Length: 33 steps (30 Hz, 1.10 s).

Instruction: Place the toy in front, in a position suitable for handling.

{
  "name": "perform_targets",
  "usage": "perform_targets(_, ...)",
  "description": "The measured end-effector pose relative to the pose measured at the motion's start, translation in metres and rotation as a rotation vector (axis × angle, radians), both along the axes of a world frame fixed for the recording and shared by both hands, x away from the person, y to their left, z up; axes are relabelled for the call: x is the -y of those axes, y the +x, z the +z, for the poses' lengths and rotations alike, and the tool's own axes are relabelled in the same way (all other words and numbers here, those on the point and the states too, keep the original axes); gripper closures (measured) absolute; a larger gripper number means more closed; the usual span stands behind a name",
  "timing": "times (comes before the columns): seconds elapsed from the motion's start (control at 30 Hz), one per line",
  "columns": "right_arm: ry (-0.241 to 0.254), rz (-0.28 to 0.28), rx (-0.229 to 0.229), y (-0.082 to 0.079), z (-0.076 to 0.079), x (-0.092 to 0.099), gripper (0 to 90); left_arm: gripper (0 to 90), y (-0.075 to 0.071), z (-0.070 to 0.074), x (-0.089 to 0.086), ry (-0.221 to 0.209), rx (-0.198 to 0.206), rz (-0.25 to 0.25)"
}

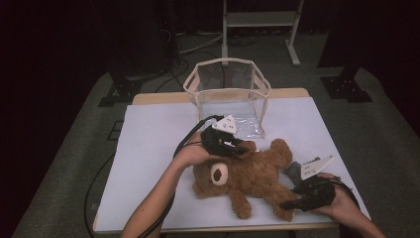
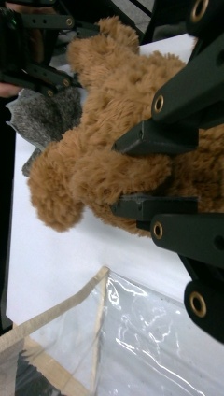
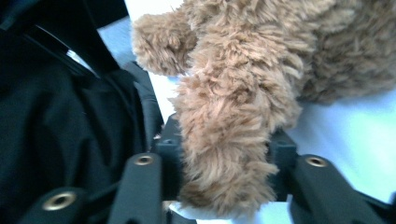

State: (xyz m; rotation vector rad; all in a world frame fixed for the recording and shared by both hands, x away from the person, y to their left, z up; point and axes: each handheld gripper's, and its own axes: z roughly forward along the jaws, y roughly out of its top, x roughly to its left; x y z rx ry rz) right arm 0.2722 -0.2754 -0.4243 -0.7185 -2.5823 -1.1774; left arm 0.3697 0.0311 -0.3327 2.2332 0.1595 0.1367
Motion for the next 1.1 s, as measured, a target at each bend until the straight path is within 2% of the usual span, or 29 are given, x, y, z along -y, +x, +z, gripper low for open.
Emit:
perform_targets(0.03, 0.0, 0.0, 0.0, 0.0, 0.0, 0.0, 51.8, 70.2, 0.0, 0.0, 0.0, 0.0, 0.0, 0.0)
perform_targets(0.07, 0.006, 0.007, -0.002, 0.001, 0.0, 0.001, 48.0, 70.2, 0.0, 0.001, -0.001, 0.007, 0.008, 0.005)
perform_targets(0.1, 0.018, 0.008, 0.037, 0.001, 0.008, 0.004, 41.8, 65.2, 0.0, 0.003, -0.002, 0.016, 0.02, 0.008)
perform_targets(0.13, 0.018, 0.008, 0.037, 0.001, 0.008, 0.004, 41.8, 65.2, -0.001, 0.004, -0.004, 0.021, 0.027, 0.01)
perform_targets(0.17, 0.03, 0.002, 0.078, 0.001, 0.019, 0.008, 37.7, 60.6, -0.001, 0.005, -0.007, 0.02, 0.033, 0.01)
perform_targets(0.2, 0.03, 0.002, 0.078, 0.001, 0.019, 0.008, 37.7, 60.6, -0.003, 0.006, -0.01, 0.016, 0.038, 0.009)
perform_targets(0.23, 0.055, -0.024, 0.131, 0.002, 0.029, 0.01, 34.3, 55.4, -0.003, 0.007, -0.013, 0.011, 0.043, 0.007)
perform_targets(0.3, 0.074, -0.029, 0.139, 0.004, 0.034, 0.01, 34.3, 53.6, -0.005, 0.008, -0.019, 0.0, 0.045, 0.002)
perform_targets(0.33, 0.09, -0.051, 0.178, 0.01, 0.04, 0.008, 34.3, 48.8, -0.009, 0.006, -0.027, 0.0, 0.063, -0.001)
perform_targets(0.4, 0.084, -0.062, 0.191, 0.014, 0.042, 0.007, 34.3, 47.3, -0.013, 0.005, -0.031, 0.004, 0.071, -0.003)
perform_targets(0.47, 0.034, -0.08, 0.234, 0.021, 0.04, -0.001, 34.2, 40.5, -0.019, 0.001, -0.041, 0.012, 0.106, -0.008)
perform_targets(0.5, 0.004, -0.077, 0.255, 0.027, 0.035, -0.008, 33.9, 36.7, -0.021, -0.001, -0.046, 0.014, 0.111, -0.012)
perform_targets(0.53, 0.004, -0.077, 0.255, 0.027, 0.035, -0.008, 33.9, 36.7, -0.023, -0.003, -0.051, 0.012, 0.107, -0.01)
perform_targets(0.63, -0.01, -0.057, 0.269, 0.03, 0.027, -0.017, 32.6, 28.7, -0.03, -0.013, -0.071, 0.01, 0.12, -0.006)
perform_targets(0.77, -0.017, -0.056, 0.289, 0.031, 0.025, -0.019, 31.0, 26.2, -0.04, -0.026, -0.091, -0.007, 0.135, 0.023)
perform_targets(0.8, -0.02, -0.055, 0.3, 0.031, 0.025, -0.02, 30.5, 24.7, -0.044, -0.032, -0.097, -0.01, 0.151, 0.031)
perform_targets(0.83, -0.02, -0.055, 0.3, 0.031, 0.025, -0.02, 30.5, 23.9, -0.044, -0.032, -0.097, -0.01, 0.151, 0.031)
perform_targets(0.93, -0.024, -0.053, 0.293, 0.034, 0.025, -0.021, 29.2, 20.6, -0.047, -0.047, -0.109, 0.011, 0.137, 0.064)
perform_targets(0.97, -0.027, -0.052, 0.29, 0.034, 0.024, -0.022, 29.2, 19.9, -0.047, -0.047, -0.109, 0.011, 0.137, 0.064)
perform_targets(1.1, -0.031, -0.046, 0.273, 0.037, 0.021, -0.025, 28.6, 18.9, -0.05, -0.063, -0.118, -0.016, 0.116, 0.079)
